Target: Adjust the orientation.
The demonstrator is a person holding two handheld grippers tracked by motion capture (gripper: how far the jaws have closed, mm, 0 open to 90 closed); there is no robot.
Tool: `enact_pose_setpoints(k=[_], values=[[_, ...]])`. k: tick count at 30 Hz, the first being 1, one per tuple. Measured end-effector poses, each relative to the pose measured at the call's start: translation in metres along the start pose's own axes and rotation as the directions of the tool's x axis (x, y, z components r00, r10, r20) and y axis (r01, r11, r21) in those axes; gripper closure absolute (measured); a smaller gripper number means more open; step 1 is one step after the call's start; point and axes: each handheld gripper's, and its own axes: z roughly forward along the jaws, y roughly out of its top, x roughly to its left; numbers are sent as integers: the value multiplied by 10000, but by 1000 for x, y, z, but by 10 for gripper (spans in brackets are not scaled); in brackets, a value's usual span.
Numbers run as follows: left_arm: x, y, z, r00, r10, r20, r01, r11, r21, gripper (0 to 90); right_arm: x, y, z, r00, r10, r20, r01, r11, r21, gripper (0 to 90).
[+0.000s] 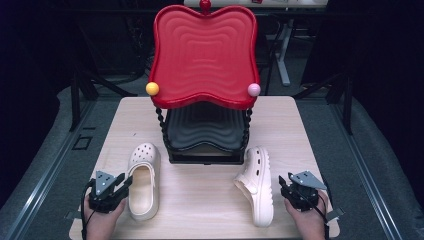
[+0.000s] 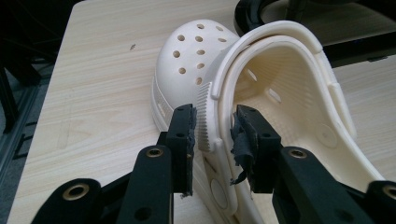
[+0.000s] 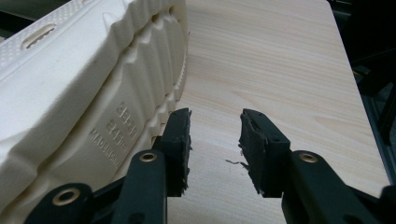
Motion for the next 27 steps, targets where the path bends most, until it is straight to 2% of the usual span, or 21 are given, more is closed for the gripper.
enact_pose_setpoints(k=[5, 9, 12, 14, 15, 18, 21, 22, 23, 24, 25, 27], values=[[-5, 1, 9, 9992, 278, -276, -271, 9993, 264, 690, -1, 0, 1, 9998, 171, -68, -170, 9998, 33, 652], [-9, 2, 12, 9962, 629, -610, -609, 9975, 355, 707, -2, 0, 1, 9997, 236, -55, -235, 9997, 71, 665], [-9, 3, 11, 9963, 608, -607, -586, 9976, 368, 731, -2, 0, 1, 9996, 272, -91, -271, 9996, 68, 670], [-8, 2, 10, 9969, 541, -576, -526, 9982, 271, 743, -1, 0, 0, 9995, 290, -109, -290, 9996, 57, 679], [-8, 2, 9, 9972, 512, -548, -499, 9984, 252, 745, 0, 1, -2, 9994, 248, -229, -247, 9997, 35, 722], [-9, 2, 6, 9979, 522, -386, -514, 9985, 202, 748, 2, 4, -7, 9990, 194, -409, -197, 9998, -73, 763], [-13, 0, 0, 9985, 521, -140, -518, 9984, 211, 748, 14, 14, -24, 9973, 26, -737, -79, 9974, -722, 831], [-13, 0, 0, 9985, 521, -140, -518, 9984, 211, 748, 14, 14, -24, 9973, 26, -737, -79, 9974, -722, 831], [-15, -1, -4, 9986, 537, 17, -538, 9983, 219, 748, 21, 19, -31, 9945, -144, -1040, 34, 9944, -1052, 854], [-15, -1, -4, 9986, 537, 17, -538, 9983, 219, 748, 21, 19, -31, 9945, -144, -1040, 34, 9944, -1052, 854], [-16, -2, -8, 9979, 638, 135, -641, 9977, 229, 748, 30, 24, -37, 9909, -365, -1294, 193, 9911, -1317, 863], [-16, -3, -11, 9980, 577, 239, -582, 9981, 213, 748, 38, 27, -39, 9859, -591, -1567, 360, 9886, -1463, 869]])
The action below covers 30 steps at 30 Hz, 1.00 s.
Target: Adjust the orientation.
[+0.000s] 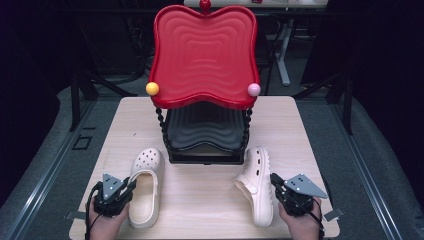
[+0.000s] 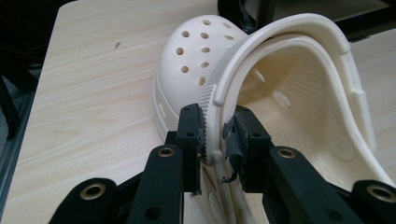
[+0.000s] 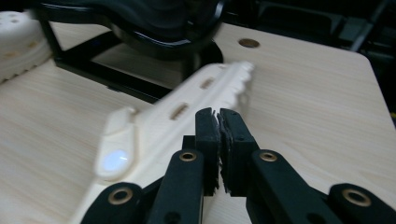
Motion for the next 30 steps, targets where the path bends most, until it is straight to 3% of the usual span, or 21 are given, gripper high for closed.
enact_pose_setpoints(k=[2, 6, 9, 12, 23, 29, 30], values=[[1, -1, -1, 10000, -34, 55, 34, 10000, -16, 750, 4, 1, 1, 9999, -71, -155, 70, 10000, -56, 869], [5, -4, -2, 9990, -331, 287, 325, 9993, 209, 739, 14, 0, 10, 9961, -826, -300, 840, 9952, 505, 896], [6, -5, -3, 9974, -576, 426, 573, 9983, 66, 696, 13, -1, 12, 9957, -881, -271, 895, 9942, 591, 899], [6, -4, -5, 9978, -541, 382, 550, 9982, -227, 651, 7, -1, 10, 9980, -630, 1, 629, 9960, 632, 900], [5, -5, -4, 9981, -377, 488, 396, 9985, -382, 609, -16, -5, 1, 9996, 238, 146, -248, 9974, 683, 900], [7, -6, -2, 9977, -469, 489, 486, 9983, -333, 597, -36, -10, -2, 9947, 880, 532, -920, 9928, 770, 892], [7, -6, -2, 9978, -463, 479, 478, 9983, -324, 598, -44, -13, -2, 9906, 1127, 772, -1192, 9892, 851, 894]])
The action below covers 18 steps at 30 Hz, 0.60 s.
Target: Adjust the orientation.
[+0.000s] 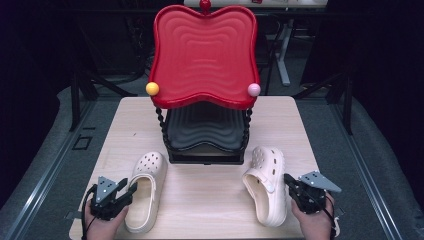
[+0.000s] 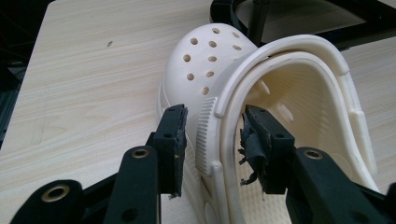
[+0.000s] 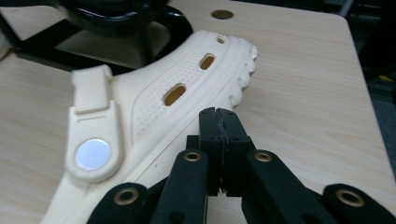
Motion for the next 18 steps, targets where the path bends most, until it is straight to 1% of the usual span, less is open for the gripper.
enact_pose_setpoints(k=[2, 3, 4, 5, 6, 8, 9, 11, 12, 13, 14, 15, 16, 18], values=[[0, 0, 0, 10000, 17, 15, -17, 10000, 3, 598, -10, -3, 2, 9991, 345, 231, -349, 9992, 171, 896], [0, 0, 0, 10000, 17, 15, -17, 10000, 3, 598, -10, -3, 2, 9991, 345, 231, -349, 9992, 171, 896], [0, 0, 1, 10000, 14, 26, -14, 10000, 5, 598, -15, -5, 2, 9981, 505, 365, -518, 9980, 356, 898], [0, 0, 1, 10000, -17, 56, 17, 10000, -46, 597, -26, -9, 5, 9940, 1004, 426, -1029, 9929, 594, 898], [0, 0, 1, 10000, -17, 56, 17, 10000, -46, 597, -26, -9, 5, 9940, 1004, 426, -1029, 9929, 594, 898], [0, 0, 1, 10000, -20, 66, 20, 10000, -72, 597, -34, -14, 9, 9892, 1407, 418, -1438, 9862, 826, 899], [0, 0, 1, 10000, -22, 81, 23, 10000, -82, 597, -39, -18, 14, 9874, 1480, 552, -1532, 9824, 1071, 899], [0, 0, 1, 10000, 3, 83, -2, 9999, -102, 598, -41, -20, 17, 9862, 1538, 607, -1598, 9808, 1119, 899], [0, 0, 1, 9999, 7, 100, -6, 9999, -108, 598, -44, -21, 18, 9867, 1478, 674, -1559, 9781, 1380, 899], [0, 0, 1, 9999, 1, 110, 0, 9999, -119, 597, -48, -23, 21, 9851, 1655, 479, -1708, 9742, 1477, 899], [0, 0, 0, 9999, 0, 138, 2, 9999, -128, 597, -52, -26, 24, 9827, 1750, 613, -1827, 9700, 1601, 894], [0, 0, 0, 9999, 0, 138, 2, 9999, -128, 598, -52, -26, 24, 9827, 1750, 613, -1827, 9700, 1601, 894], [0, 0, 0, 9999, 0, 151, 2, 9999, -162, 597, -55, -26, 24, 9801, 1872, 662, -1956, 9674, 1605, 866], [0, 0, 0, 9999, 11, 148, -9, 9998, -174, 597, -55, -23, 20, 9813, 1704, 891, -1814, 9739, 1360, 840]])
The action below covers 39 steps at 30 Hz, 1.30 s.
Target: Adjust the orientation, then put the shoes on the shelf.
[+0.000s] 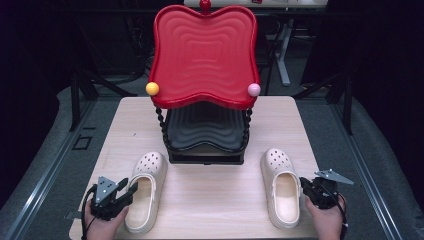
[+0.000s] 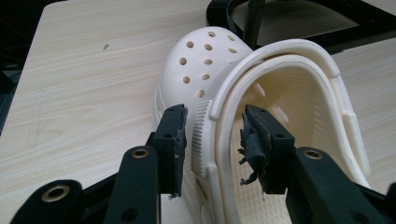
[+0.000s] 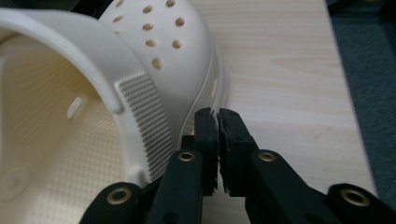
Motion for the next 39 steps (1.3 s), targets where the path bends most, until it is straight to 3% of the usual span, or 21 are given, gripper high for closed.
enact_pose_setpoints(k=[3, 6, 9, 18, 25, 30, 39], values=[[0, 0, 0, 10000, -3, 6, 3, 10000, -29, 598, 3, 2, -5, 9998, -105, 158, 110, 9995, -313, 826], [0, 0, 0, 10000, -38, 8, 38, 10000, -21, 594, 9, 5, -14, 9976, -534, 450, 563, 9962, -667, 766], [1, 0, 0, 10000, -51, -12, 51, 10000, -45, 589, 13, 7, -21, 9976, -575, 382, 616, 9916, -1142, 741], [1, 0, -1, 10000, -68, -43, 68, 10000, -55, 589, 25, 13, -43, 9960, -883, 156, 897, 9774, -1916, 730], [1, 0, -1, 10000, -77, -41, 77, 10000, -45, 589, 31, 13, -43, 9937, -1121, -38, 1094, 9763, -1867, 805], [1, 0, -1, 10000, -84, -37, 84, 10000, -51, 589, 32, 11, -33, 9919, -1271, -8, 1254, 9794, -1584, 837], [-1, 1, -4, 10000, 21, -48, -22, 9999, -146, 583, 31, 11, -36, 9927, -1204, -76, 1178, 9811, -1537, 786]])
